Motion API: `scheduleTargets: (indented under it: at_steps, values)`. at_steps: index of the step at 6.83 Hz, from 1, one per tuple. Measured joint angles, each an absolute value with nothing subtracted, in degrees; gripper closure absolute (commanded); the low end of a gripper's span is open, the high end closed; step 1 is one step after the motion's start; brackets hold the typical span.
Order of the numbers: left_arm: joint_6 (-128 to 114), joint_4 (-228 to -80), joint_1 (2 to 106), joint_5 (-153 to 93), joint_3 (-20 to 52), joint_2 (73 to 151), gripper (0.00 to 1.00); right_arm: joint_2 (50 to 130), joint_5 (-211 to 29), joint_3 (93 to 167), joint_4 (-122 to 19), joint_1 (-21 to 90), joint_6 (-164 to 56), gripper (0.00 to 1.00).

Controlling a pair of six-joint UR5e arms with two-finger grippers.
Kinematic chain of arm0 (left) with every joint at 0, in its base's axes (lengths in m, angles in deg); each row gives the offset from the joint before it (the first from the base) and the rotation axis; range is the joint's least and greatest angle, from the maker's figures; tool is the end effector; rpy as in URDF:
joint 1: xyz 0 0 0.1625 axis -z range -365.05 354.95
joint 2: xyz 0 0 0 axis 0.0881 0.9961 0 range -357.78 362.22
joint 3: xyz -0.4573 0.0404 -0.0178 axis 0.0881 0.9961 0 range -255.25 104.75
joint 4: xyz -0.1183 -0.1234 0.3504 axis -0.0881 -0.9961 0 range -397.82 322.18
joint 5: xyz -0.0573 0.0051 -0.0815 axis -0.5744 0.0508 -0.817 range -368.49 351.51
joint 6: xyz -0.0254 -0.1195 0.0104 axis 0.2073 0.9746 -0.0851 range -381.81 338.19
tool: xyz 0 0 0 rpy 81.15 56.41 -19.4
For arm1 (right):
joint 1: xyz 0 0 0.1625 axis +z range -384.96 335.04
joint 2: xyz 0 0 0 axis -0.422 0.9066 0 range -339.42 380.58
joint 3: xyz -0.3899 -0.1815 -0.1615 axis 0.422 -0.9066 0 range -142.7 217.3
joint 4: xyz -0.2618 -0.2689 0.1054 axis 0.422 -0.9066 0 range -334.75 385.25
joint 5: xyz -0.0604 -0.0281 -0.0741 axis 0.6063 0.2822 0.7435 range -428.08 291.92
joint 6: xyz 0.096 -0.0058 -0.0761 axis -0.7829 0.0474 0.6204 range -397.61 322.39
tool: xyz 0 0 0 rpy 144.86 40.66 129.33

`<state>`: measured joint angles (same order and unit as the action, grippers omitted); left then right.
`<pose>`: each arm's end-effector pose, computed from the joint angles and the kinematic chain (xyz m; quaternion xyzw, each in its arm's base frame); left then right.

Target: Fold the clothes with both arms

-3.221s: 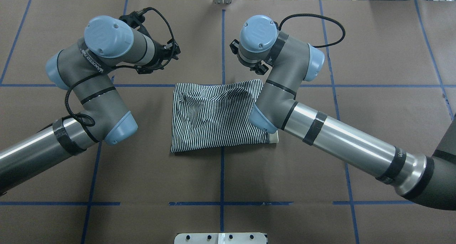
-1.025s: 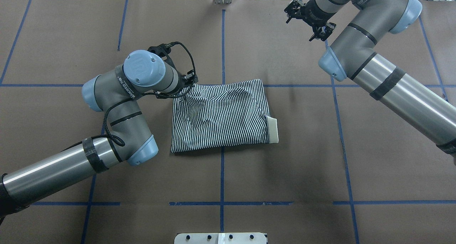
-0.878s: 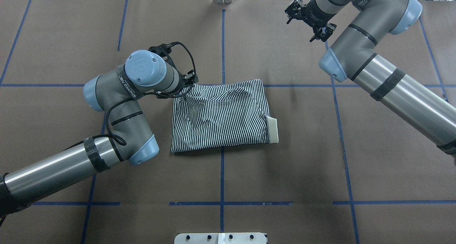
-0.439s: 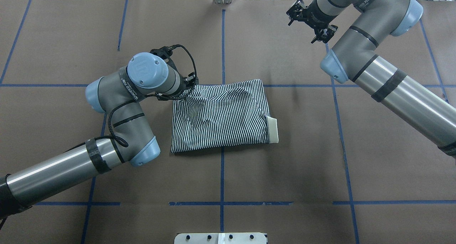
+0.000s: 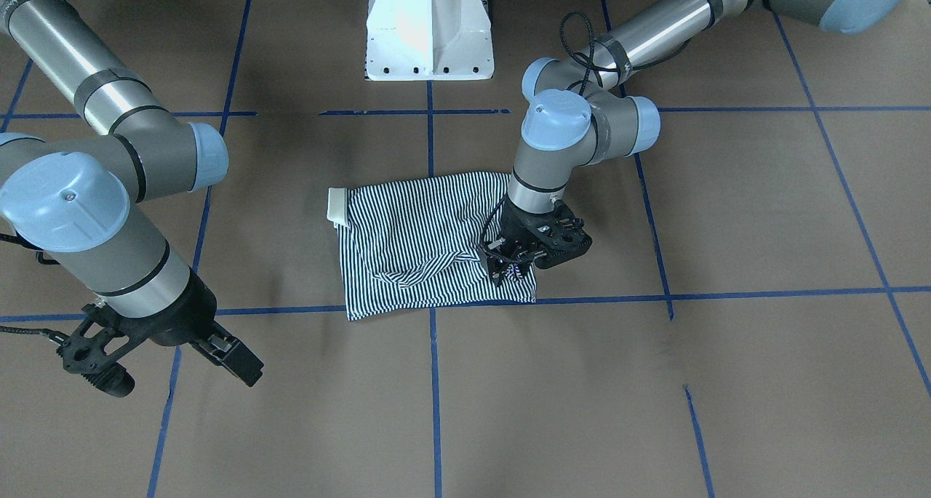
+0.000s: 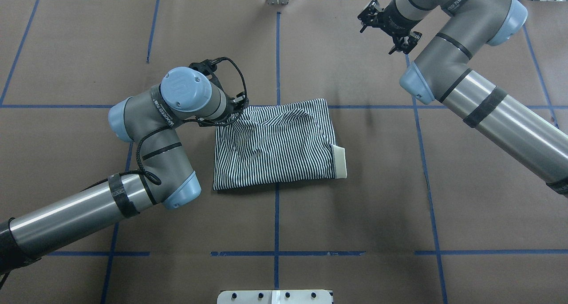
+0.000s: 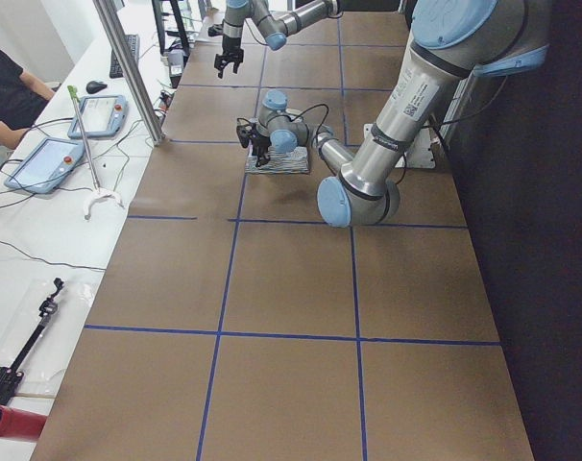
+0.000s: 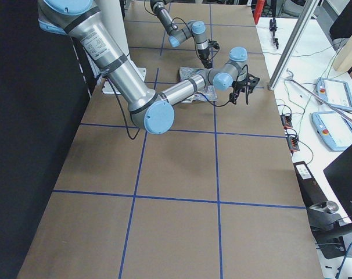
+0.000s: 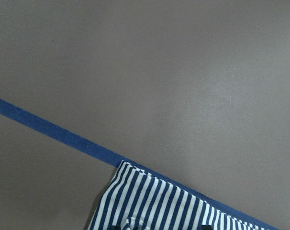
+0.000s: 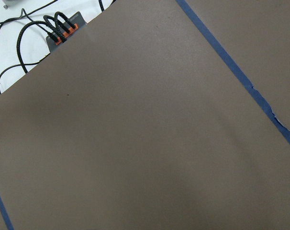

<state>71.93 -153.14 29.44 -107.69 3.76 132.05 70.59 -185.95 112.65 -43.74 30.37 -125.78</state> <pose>0.5717 -0.5308 0.3286 0.0515 0.4565 -0.2561 0.8505 -0.3775 -0.6794 0.3604 -0.0117 -0.4413 0.3169 0.8394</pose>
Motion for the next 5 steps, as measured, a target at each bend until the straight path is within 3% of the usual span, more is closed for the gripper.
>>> scheduleTargets:
  at_steps: [5]
  values:
    - [71.9, -150.9, 31.2, -107.9, 4.5, 132.3, 1.00, 71.1, -186.0, 112.7, -43.6, 31.0, -125.2, 0.00]
